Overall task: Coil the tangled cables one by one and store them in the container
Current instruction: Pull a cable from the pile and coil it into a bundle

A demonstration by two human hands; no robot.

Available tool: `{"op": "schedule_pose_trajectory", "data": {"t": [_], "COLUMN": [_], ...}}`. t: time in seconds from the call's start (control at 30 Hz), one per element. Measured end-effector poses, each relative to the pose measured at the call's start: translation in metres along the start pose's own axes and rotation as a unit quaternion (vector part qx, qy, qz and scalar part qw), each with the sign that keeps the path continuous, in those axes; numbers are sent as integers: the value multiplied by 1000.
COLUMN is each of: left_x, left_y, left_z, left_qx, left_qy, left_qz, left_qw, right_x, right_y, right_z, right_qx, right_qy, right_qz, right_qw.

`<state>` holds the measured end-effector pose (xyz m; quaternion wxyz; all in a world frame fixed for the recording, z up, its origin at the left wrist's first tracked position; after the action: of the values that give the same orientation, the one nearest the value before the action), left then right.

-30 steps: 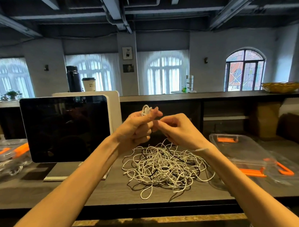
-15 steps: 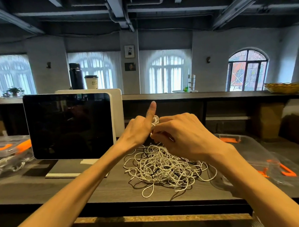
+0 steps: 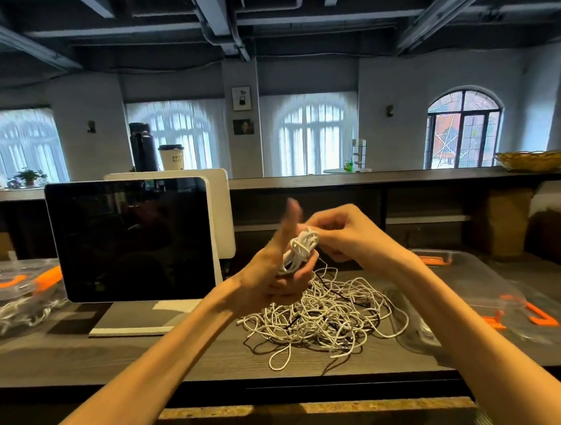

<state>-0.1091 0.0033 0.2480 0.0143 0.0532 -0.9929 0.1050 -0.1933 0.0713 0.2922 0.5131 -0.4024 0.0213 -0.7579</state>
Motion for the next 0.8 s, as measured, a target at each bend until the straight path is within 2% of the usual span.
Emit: {"op": "schedule_pose_trajectory", "data": {"t": [0.07, 0.27, 0.33, 0.4, 0.5, 0.57, 0.67, 0.8], "left_x": [-2, 3, 6, 7, 9, 9, 8, 4], "left_y": [-6, -21, -17, -18, -23, -23, -22, -18], "left_z": [-2, 4, 3, 4, 9, 10, 6, 9], "left_qx": [12, -64, -79, -143, -221, -257, -322, -299], "left_qy": [17, -24, -25, -22, -24, -18, 5, 7], "left_qz": [-14, -67, -66, -55, -44, -36, -15, -35], "left_qw": [1000, 995, 994, 988, 974, 966, 947, 954], "right_x": [-7, -20, -23, -26, -32, -34, -32, -28], "right_y": [1, 4, 4, 4, 10, 14, 10, 8], "right_z": [-4, 9, 11, 10, 11, 17, 21, 27], "right_qx": [-13, -37, 13, 87, 245, 295, 219, 107], "right_qy": [11, -3, -3, 5, -6, -30, -37, -55], "right_qz": [-9, 23, 35, 34, 67, 93, 41, -23], "right_qw": [1000, 999, 999, 996, 967, 950, 974, 993]}}
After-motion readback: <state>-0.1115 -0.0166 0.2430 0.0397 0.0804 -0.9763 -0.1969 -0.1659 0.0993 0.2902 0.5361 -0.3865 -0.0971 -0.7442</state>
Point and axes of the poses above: each hand's wrist, its own x-axis towards the middle knuckle, its own y-axis out of the palm, z = x × y, the point moved 7 cm from there along x, towards the middle knuckle, and after that the axes turned 10 degrees about -y, right-handed, at the moved point
